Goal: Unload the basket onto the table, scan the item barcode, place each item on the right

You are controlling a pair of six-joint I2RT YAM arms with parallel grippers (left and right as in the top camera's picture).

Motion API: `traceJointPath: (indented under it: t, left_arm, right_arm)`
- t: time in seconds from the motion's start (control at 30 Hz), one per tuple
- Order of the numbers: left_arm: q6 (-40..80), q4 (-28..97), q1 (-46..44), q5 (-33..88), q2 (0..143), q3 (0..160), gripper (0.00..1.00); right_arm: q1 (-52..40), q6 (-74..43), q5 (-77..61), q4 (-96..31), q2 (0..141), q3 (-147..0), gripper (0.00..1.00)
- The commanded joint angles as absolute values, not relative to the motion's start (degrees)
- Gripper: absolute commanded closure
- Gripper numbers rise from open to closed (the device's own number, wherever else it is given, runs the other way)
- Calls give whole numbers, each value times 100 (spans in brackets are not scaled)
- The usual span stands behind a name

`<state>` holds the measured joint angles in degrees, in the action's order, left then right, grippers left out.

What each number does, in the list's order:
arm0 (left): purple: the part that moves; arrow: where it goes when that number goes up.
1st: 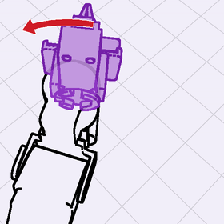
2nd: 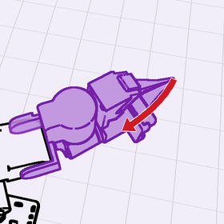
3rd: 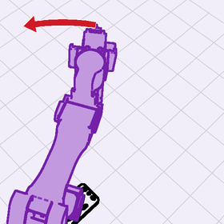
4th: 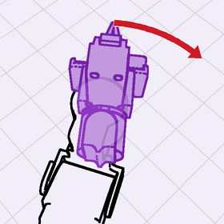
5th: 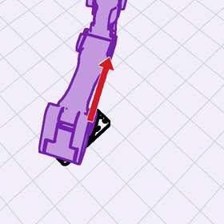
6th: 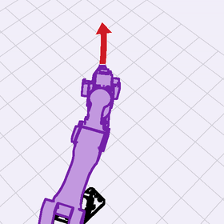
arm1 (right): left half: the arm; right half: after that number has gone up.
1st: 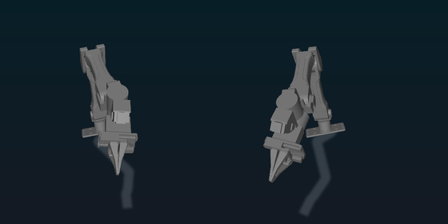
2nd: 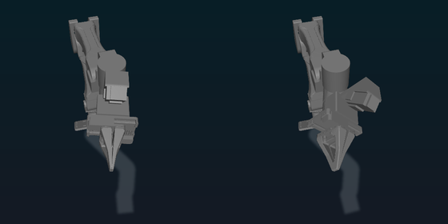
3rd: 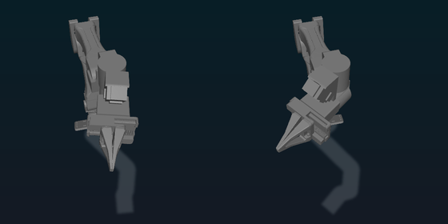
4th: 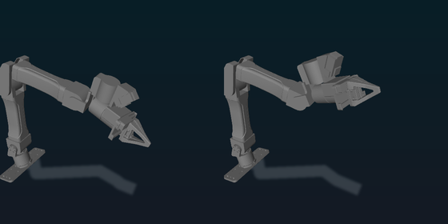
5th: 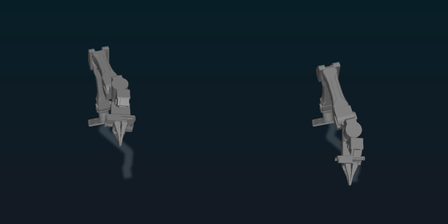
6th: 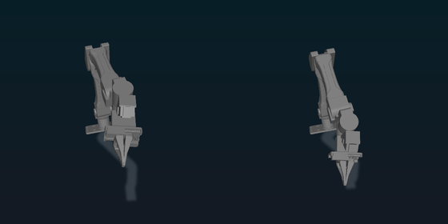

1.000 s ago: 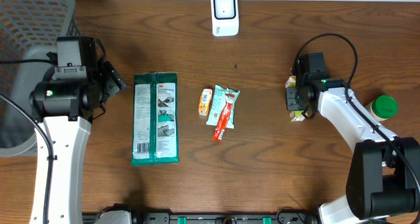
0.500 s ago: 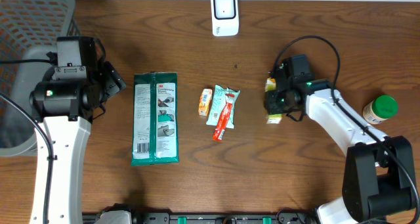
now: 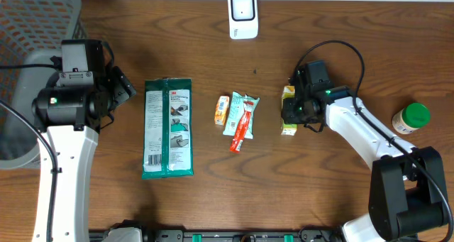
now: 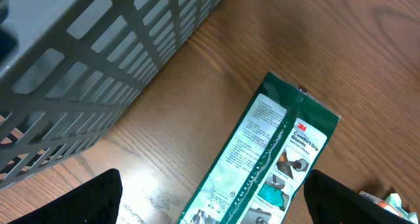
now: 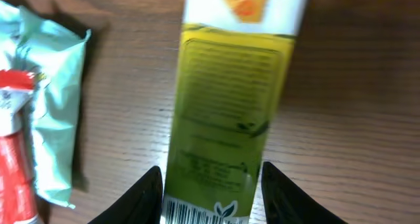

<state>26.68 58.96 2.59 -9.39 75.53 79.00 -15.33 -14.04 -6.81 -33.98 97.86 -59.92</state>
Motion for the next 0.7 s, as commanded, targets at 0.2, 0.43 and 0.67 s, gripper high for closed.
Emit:
traceJointPath:
  t: [0.2,0.43,0.67]
  left_arm:
    - [2596,5916,283,-1013,7522,7942,11]
    - [2596,5913,283,-1013,7522,7942,11]
    - [2596,5913,283,-1013,7522,7942,11]
  right_arm:
    - [-1367,-1623,-217,-3439,9791,-5999,73]
    - [-982,-1175,-191,-3728,9520,-6189,73]
    - [-646,-727,578,-4060,8785,-6276,76]
